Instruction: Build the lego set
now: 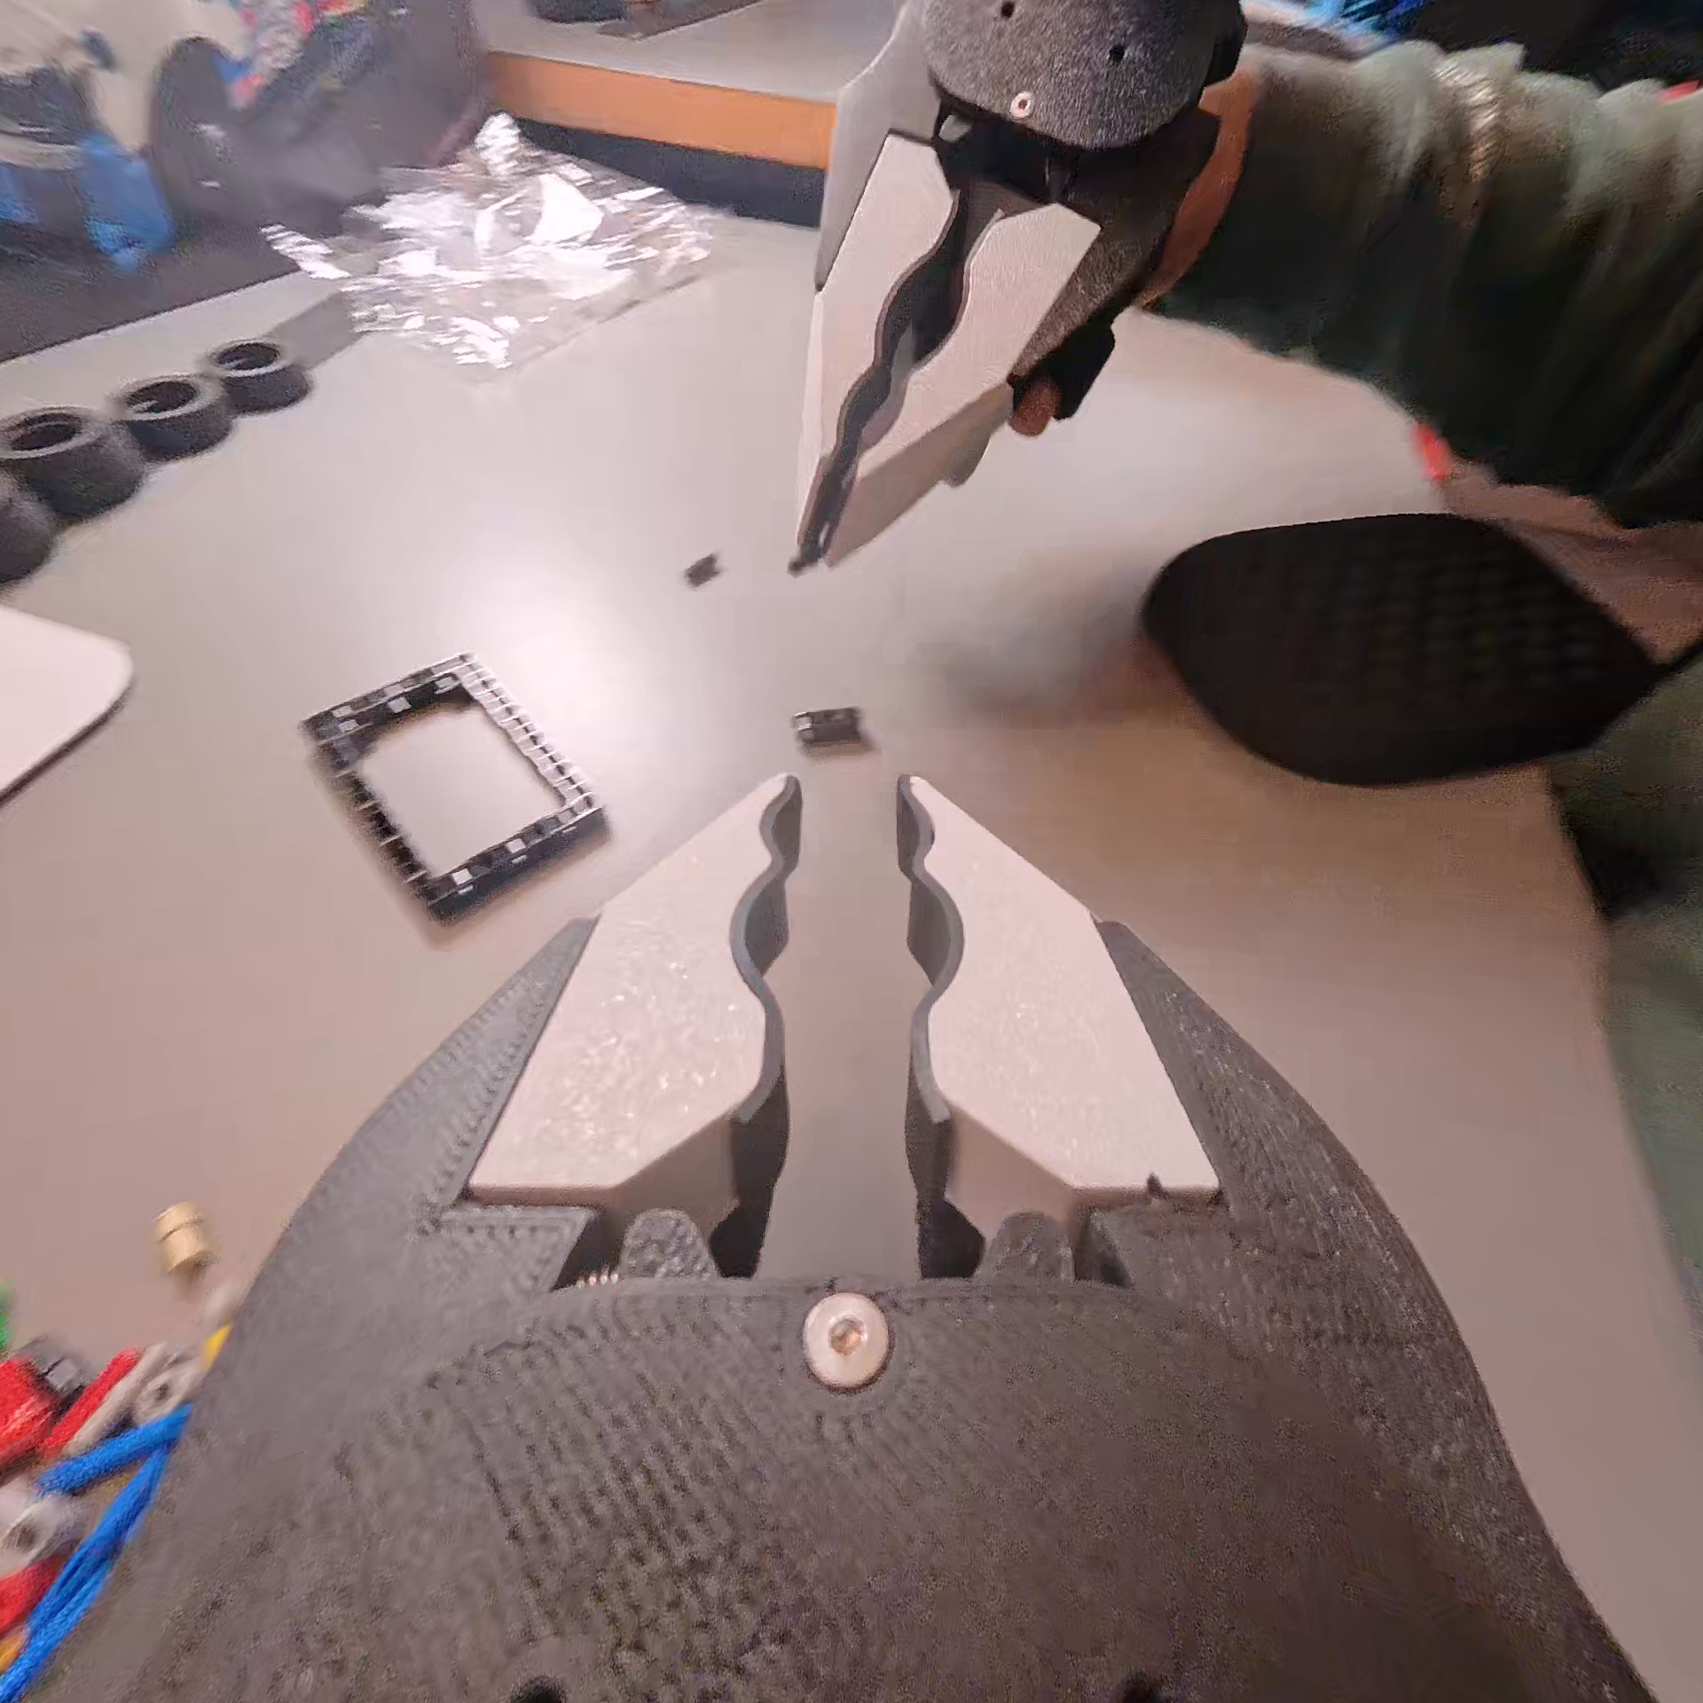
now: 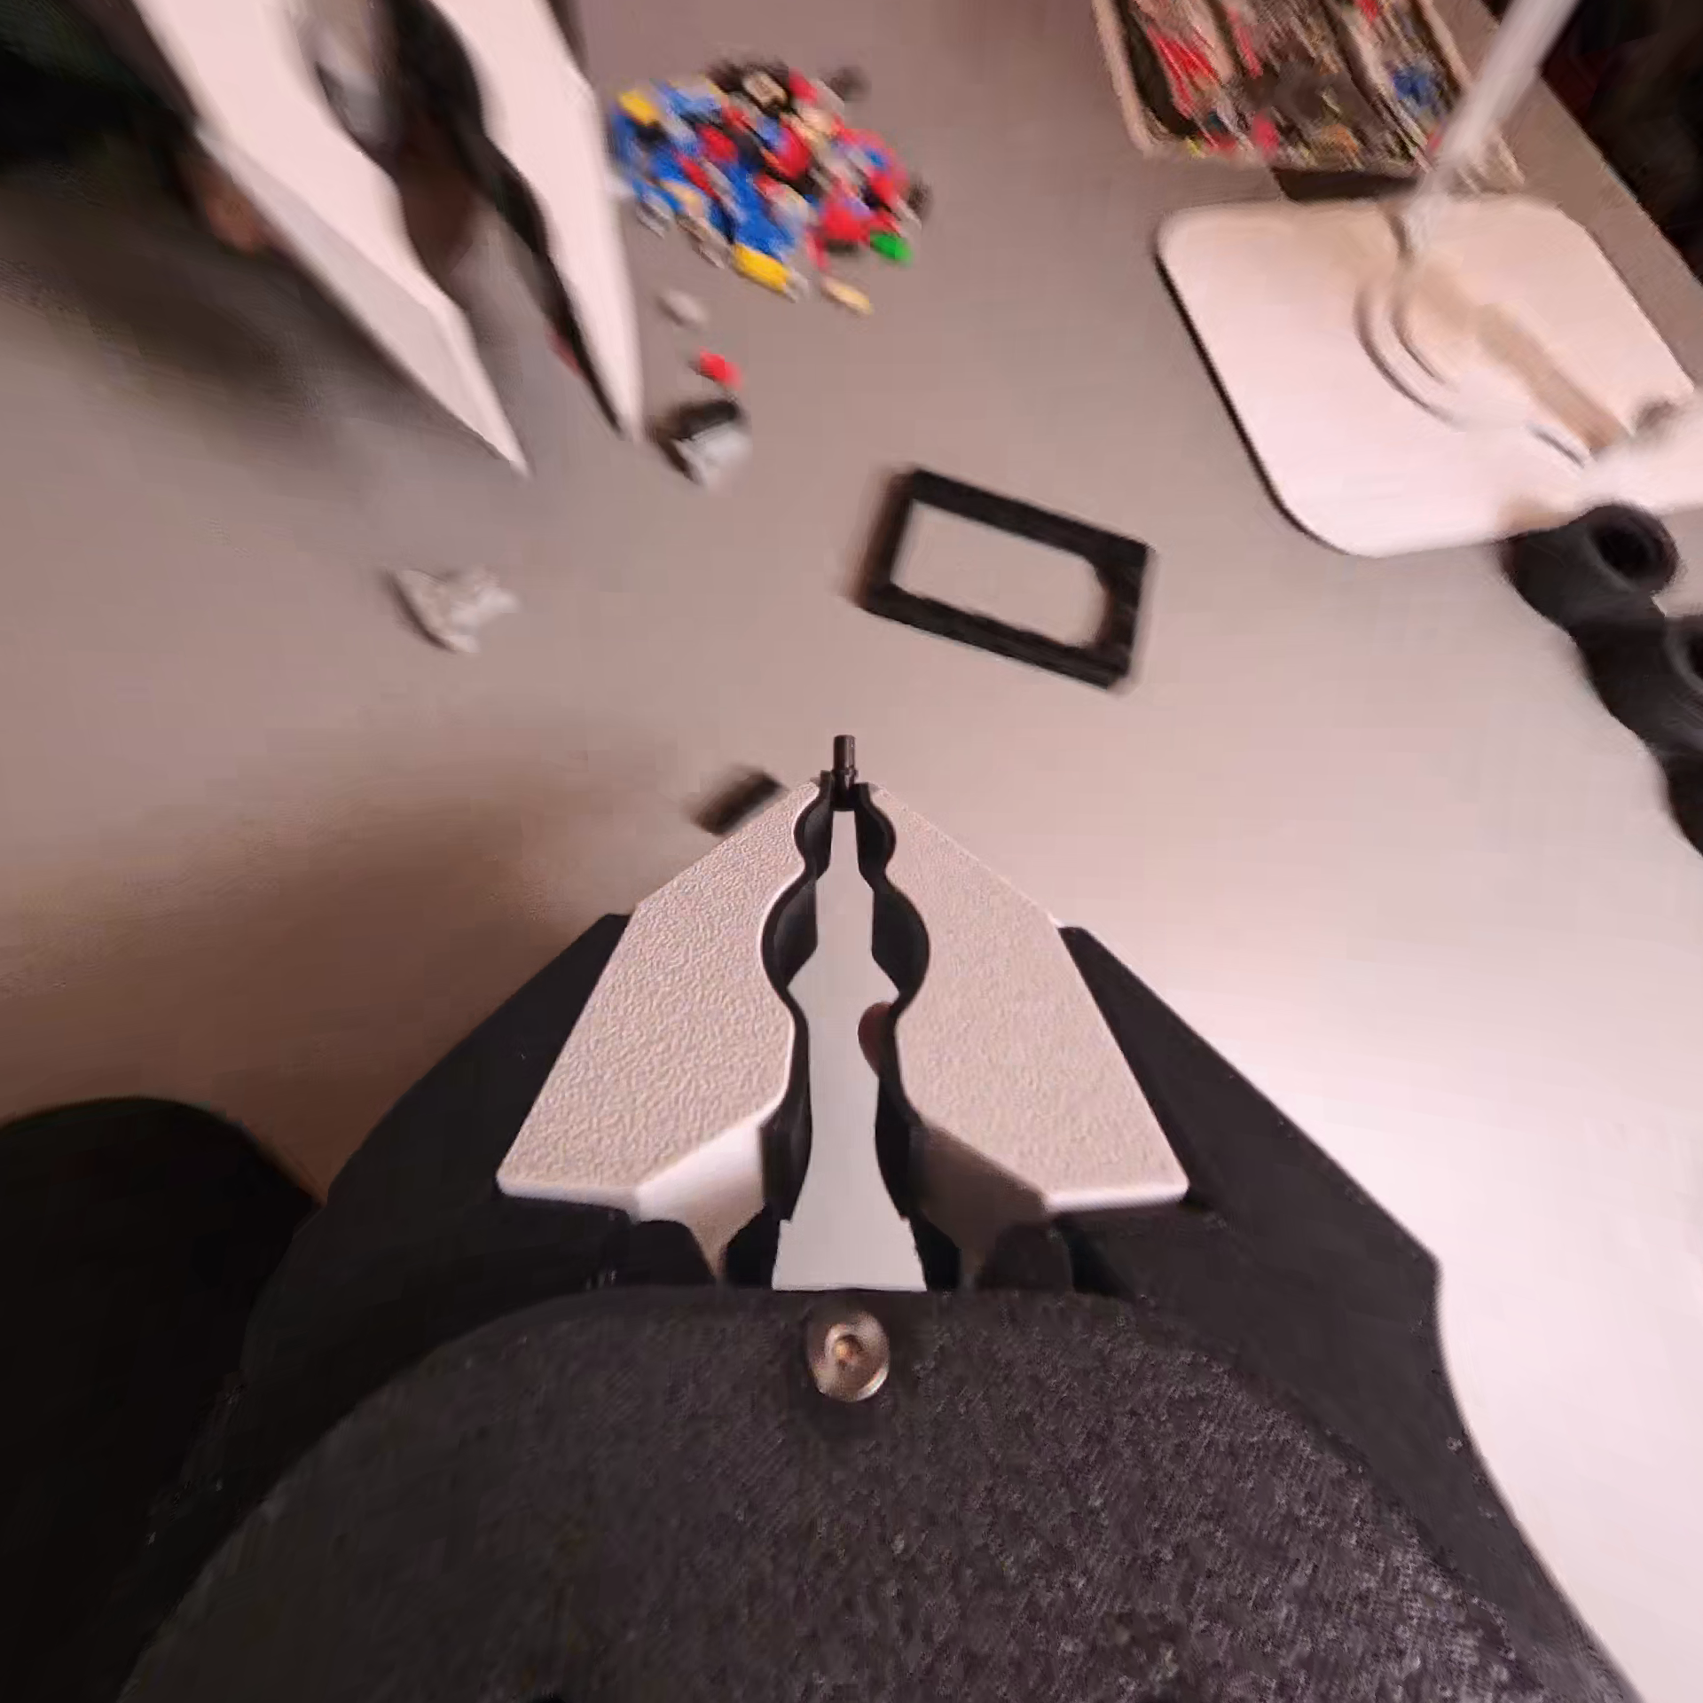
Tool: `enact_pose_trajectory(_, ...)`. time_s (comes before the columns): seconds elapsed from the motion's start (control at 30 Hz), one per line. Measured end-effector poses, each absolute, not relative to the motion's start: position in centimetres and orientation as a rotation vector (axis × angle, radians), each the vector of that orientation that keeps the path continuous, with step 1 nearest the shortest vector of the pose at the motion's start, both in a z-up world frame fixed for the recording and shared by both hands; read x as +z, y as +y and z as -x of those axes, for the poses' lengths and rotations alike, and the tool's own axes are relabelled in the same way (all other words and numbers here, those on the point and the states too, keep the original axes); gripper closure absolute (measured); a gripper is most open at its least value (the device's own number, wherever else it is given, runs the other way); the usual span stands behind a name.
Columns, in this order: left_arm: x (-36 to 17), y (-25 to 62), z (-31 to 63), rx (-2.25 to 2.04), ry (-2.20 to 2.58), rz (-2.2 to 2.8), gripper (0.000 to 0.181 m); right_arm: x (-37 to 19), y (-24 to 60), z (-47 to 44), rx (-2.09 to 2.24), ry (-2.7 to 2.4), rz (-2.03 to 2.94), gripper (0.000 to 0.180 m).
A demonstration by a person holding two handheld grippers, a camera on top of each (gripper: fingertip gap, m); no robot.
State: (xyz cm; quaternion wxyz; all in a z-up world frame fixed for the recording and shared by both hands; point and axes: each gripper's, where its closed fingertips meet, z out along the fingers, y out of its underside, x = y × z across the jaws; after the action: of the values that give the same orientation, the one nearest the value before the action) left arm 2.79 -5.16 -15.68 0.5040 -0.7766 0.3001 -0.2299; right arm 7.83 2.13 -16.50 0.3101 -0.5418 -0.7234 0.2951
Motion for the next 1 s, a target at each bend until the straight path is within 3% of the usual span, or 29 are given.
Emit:
enact_pose_trajectory(0.23,-14.6,-8.1,-6.2,-0.688,0.929,1.725,0.164,-14.6,-8.1,-6.0,0.946,-2.061,1.196,0.178)
enact_pose_trajectory(0.43,-14.4,-9.1,-6.7,-0.765,0.957,1.721,0.176,-14.7,-9.1,-5.9,0.844,-2.121,1.125,0.178)
enact_pose_trajectory(0.8,-8.7,-10.4,-6.1,-1.459,0.629,1.506,0.178,-9.0,-10.5,-6.0,1.063,-1.746,0.957,0.168)
enact_pose_trajectory(1.0,-8.2,-11.3,-6.9,-1.546,0.636,1.476,0.177,-8.3,-11.4,-6.1,1.106,-1.661,0.931,0.176)
